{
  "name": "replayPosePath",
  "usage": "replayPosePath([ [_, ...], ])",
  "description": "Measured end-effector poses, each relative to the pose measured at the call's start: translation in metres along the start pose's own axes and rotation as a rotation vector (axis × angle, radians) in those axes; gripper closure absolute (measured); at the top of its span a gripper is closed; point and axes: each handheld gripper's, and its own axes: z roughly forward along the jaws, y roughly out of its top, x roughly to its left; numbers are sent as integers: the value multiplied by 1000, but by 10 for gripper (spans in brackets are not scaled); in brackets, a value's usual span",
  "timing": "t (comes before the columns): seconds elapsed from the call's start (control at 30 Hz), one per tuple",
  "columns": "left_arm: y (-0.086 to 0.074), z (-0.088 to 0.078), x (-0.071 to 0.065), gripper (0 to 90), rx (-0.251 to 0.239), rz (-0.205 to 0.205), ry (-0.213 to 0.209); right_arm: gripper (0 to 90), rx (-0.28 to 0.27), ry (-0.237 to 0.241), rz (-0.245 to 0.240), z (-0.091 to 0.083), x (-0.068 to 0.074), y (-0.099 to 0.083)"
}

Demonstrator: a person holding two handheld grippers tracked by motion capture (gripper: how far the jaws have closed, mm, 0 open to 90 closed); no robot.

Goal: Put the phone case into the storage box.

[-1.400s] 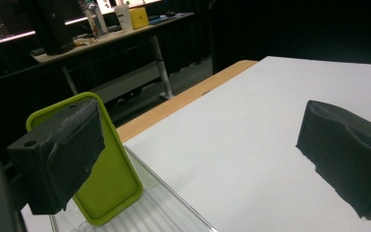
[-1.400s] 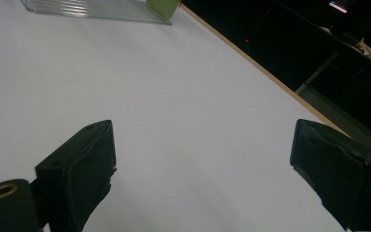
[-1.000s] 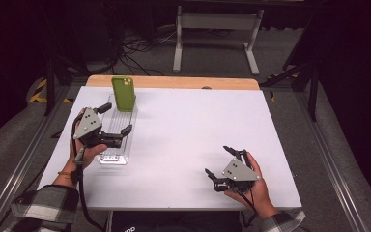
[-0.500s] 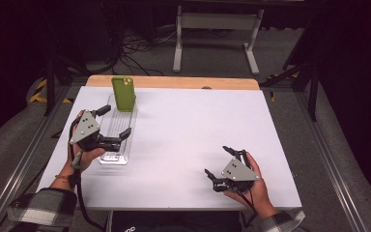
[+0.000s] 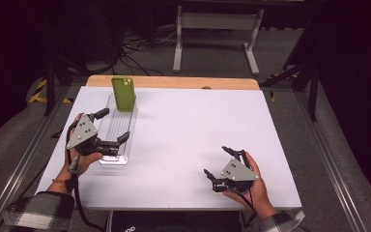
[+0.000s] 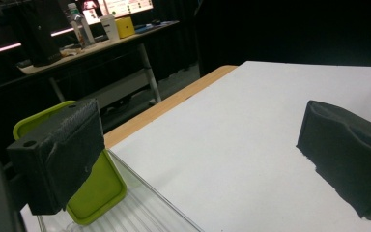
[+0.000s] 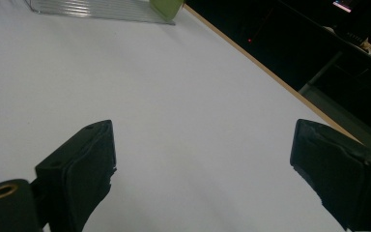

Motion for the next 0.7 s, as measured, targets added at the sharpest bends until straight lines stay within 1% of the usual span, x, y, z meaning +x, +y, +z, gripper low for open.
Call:
replayPosePath([
  [0.1, 0, 0, -2, 32, 7, 13, -2, 99, 0, 0, 1, 0, 0, 0],
  [0.17, -1, -1, -5, 30, 2, 3, -14, 98, 0, 0, 1, 0, 0, 0],
  [0.2, 0, -1, -5, 31, 2, 15, -11, 98, 0, 0, 1, 0, 0, 0],
  [0.3, 0, -2, -9, 30, 2, 12, -22, 98, -1, 0, 1, 0, 0, 0],
  [0.37, 0, -2, -10, 30, 3, 23, -18, 98, -1, 1, 2, 0, 0, 0],
  [0.43, 0, -2, -13, 31, 2, 15, -31, 98, -1, 2, 4, 0, 0, 0],
  [0.6, 0, -2, -18, 31, 0, 26, -33, 98, -3, 2, 3, 0, 0, 0],
  [0.63, 0, -2, -18, 32, -8, 29, -34, 98, -3, 3, 6, 0, 1, 0],
  [0.7, 0, -3, -18, 34, -5, 23, -39, 98, -2, 3, 4, 0, 1, 1],
])
